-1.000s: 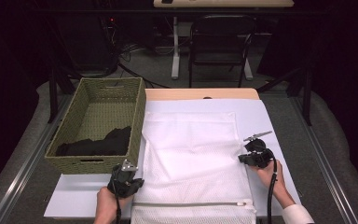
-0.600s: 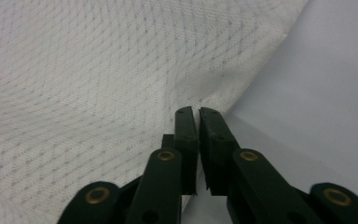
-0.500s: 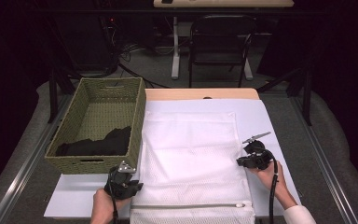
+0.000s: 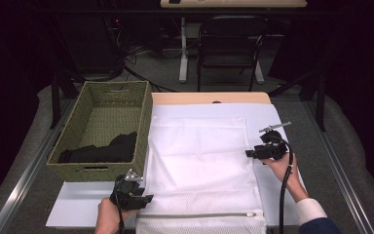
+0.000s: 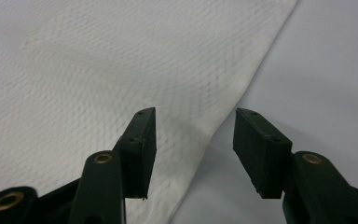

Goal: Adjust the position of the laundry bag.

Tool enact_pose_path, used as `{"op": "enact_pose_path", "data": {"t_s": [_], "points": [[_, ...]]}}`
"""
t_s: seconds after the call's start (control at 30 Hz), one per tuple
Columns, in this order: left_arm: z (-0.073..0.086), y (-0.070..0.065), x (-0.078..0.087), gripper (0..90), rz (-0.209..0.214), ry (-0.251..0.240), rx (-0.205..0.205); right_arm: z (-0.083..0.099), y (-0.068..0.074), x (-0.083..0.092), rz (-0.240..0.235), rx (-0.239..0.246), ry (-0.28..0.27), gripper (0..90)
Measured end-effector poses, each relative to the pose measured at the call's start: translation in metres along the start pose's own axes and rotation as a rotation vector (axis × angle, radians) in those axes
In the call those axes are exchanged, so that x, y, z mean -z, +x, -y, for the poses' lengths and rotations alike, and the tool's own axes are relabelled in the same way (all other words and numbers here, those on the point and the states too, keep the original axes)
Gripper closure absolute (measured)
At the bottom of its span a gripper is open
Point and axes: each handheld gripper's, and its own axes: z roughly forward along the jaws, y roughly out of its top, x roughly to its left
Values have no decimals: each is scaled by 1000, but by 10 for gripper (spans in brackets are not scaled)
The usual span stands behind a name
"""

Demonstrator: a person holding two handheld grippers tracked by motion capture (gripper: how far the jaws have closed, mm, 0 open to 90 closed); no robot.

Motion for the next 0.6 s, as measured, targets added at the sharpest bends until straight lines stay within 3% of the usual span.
{"op": "enact_pose_path", "data": {"t_s": [0.2,0.4,0.53,0.6], "points": [[-1,-1,-2,583,11,9,-8,-21,-14,-23,38,-36,14,511],[-1,-1,-4,613,15,17,-10,-29,-15,-37,74,-46,57,547],[-1,-1,-4,642,19,18,-6,-29,-15,-48,85,-47,79,639],[-1,-1,-4,665,22,17,-4,-30,-14,-51,96,-45,74,744]]}}
